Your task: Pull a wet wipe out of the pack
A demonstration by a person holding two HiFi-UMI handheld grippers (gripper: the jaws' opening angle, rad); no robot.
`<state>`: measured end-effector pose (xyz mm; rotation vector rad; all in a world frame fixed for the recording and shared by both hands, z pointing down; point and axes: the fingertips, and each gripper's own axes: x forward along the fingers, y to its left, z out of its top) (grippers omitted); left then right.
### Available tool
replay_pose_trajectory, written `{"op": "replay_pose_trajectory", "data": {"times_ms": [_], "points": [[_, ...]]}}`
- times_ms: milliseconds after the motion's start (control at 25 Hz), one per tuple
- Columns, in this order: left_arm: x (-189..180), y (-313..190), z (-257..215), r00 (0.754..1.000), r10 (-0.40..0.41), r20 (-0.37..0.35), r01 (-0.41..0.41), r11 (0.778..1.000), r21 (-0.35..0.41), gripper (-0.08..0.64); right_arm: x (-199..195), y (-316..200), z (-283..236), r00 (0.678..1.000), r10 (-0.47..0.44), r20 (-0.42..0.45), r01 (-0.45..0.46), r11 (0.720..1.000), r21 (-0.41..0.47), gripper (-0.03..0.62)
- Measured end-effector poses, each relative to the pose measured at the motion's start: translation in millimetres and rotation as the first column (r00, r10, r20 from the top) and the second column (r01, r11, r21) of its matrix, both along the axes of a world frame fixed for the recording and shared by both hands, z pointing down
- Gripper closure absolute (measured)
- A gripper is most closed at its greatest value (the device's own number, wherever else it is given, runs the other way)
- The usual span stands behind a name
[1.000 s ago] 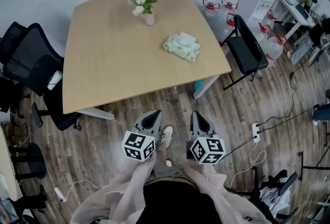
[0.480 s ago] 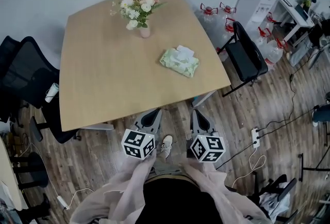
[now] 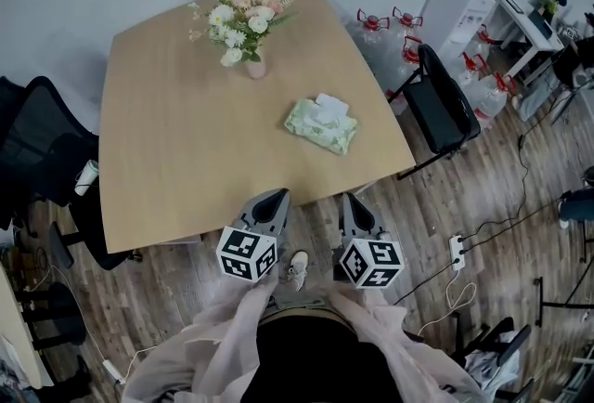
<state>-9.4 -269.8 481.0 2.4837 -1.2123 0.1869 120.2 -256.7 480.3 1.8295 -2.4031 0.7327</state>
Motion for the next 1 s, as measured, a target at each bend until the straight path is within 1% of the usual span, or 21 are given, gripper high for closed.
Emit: {"op": "replay_pose_trajectory", "data": {"times_ms": [280,400,560,800,1000], "points": [[-1.8,-19.2,0.9,1.0,0.023,-0.001,-0.023,1.0,0.006,0.549,-8.5,-19.5,0.5,1.0,0.001,-0.006,-0.001,1.0,0.002,0.58],[-3.6,-21.7,0.6,1.0,0.022,-0.006,-0.022,1.0,0.009,0.549,-11.9,-21.8,-0.9,1.0,0.0,-0.012,0.0,1.0,0.003,0.58],[-2.9,-21.0,4.5,1.0,0.025,-0.017,-0.025,1.0,-0.006,0.549,-13.8,-20.8,1.0,1.0,-0.003,-0.026,0.003,1.0,-0.005,0.58],[-1.0,-20.5,8.8,0.999,0.018,-0.033,-0.019,0.999,-0.026,0.549,-7.7,-21.6,3.1,0.999,0.007,-0.041,-0.008,1.0,-0.026,0.58],[1.9,-31.9,9.5,0.999,-0.001,-0.045,0.0,1.0,-0.031,0.549,-1.1,-35.0,2.4,0.998,0.001,-0.056,-0.002,1.0,-0.029,0.58]]}}
